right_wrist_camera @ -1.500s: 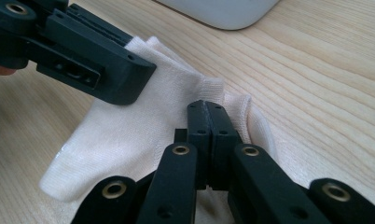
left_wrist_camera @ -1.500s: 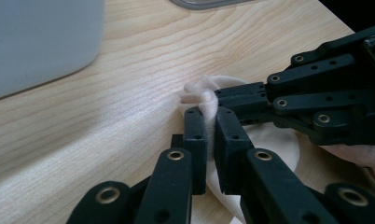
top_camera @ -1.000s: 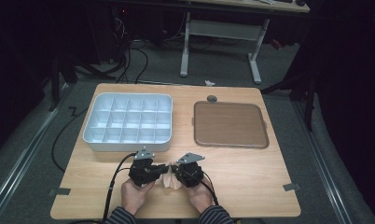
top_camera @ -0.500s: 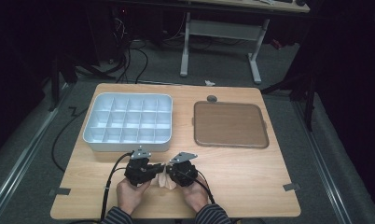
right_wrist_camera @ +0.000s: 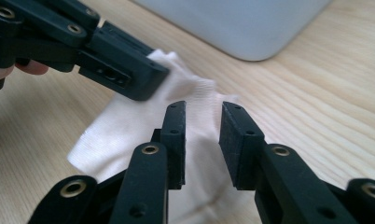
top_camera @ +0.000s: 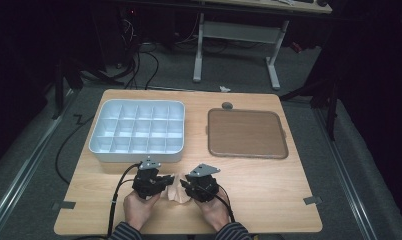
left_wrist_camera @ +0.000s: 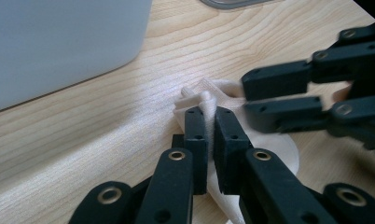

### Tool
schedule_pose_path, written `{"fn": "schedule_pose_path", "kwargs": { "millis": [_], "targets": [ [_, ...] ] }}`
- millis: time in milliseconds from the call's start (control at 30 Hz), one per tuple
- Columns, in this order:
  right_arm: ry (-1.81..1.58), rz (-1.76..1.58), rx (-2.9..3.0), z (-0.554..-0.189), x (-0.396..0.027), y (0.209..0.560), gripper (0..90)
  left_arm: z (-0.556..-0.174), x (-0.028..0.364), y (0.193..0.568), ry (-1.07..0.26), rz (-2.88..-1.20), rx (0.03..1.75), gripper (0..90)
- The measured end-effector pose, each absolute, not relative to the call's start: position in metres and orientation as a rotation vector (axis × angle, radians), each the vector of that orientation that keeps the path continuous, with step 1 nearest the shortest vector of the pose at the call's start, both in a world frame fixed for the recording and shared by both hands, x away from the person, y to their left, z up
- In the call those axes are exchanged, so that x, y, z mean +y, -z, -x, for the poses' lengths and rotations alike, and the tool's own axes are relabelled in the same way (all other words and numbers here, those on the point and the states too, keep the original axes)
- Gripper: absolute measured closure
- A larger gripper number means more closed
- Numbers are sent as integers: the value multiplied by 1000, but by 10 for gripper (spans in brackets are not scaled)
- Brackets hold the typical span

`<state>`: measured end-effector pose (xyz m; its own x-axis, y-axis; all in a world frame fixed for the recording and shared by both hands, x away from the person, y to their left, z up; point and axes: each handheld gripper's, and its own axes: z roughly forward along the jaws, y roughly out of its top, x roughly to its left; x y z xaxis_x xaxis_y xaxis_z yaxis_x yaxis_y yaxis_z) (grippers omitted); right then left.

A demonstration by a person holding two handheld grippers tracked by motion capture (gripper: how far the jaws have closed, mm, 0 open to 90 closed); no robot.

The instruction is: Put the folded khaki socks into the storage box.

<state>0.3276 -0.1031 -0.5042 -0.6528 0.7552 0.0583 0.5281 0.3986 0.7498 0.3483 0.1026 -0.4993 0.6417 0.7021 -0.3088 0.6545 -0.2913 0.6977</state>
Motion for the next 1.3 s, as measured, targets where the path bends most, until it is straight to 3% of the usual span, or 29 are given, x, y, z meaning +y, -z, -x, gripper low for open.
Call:
{"fn": "schedule_pose_path", "kwargs": {
  "millis": [567,833,1300],
  "targets": [
    [-1087,-1263,2358,-325,-122,517,644,-348,100,497,-66,-2009,1057,853],
    [-1064,-1222,2374,-324,-118,525,742,-350,93,493,-63,-2041,1012,850],
    [-1052,-1186,2396,-327,-119,525,762,-353,81,486,-39,-2052,947,837]
  ]
}}
